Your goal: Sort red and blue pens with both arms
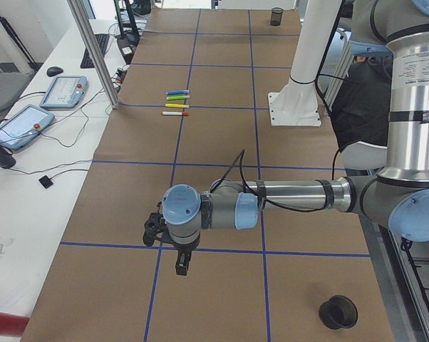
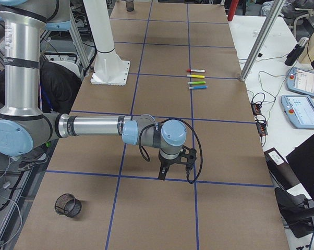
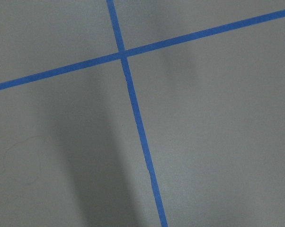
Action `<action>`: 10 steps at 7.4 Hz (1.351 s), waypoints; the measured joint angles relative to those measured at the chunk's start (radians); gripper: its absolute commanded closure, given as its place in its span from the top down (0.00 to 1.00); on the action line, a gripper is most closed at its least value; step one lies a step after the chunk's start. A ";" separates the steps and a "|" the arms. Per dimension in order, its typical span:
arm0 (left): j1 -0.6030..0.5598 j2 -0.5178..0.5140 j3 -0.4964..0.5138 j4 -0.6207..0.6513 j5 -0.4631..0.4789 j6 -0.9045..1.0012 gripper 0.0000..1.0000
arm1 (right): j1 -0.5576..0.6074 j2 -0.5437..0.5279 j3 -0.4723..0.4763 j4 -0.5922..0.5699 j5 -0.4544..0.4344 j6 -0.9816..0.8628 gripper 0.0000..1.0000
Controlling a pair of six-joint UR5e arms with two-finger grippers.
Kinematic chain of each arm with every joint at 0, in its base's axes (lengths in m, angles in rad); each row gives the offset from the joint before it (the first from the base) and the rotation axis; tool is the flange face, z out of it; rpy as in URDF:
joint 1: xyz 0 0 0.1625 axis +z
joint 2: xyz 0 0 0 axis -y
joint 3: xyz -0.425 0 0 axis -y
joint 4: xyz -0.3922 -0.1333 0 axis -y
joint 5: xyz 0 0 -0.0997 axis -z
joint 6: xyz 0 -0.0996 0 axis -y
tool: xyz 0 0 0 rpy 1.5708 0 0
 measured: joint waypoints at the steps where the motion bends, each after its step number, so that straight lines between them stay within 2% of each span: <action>1: 0.000 -0.005 0.000 0.001 0.002 0.000 1.00 | 0.000 0.001 0.002 0.000 0.002 0.000 1.00; 5: 0.004 -0.029 0.000 0.010 0.024 -0.001 1.00 | -0.001 0.010 0.002 0.004 0.003 0.003 1.00; 8: 0.064 -0.197 -0.015 0.171 0.087 -0.005 1.00 | -0.012 0.075 0.007 0.002 0.007 0.013 1.00; 10: 0.122 -0.255 -0.058 0.164 0.079 -0.016 1.00 | -0.042 0.122 0.019 0.003 0.010 0.020 1.00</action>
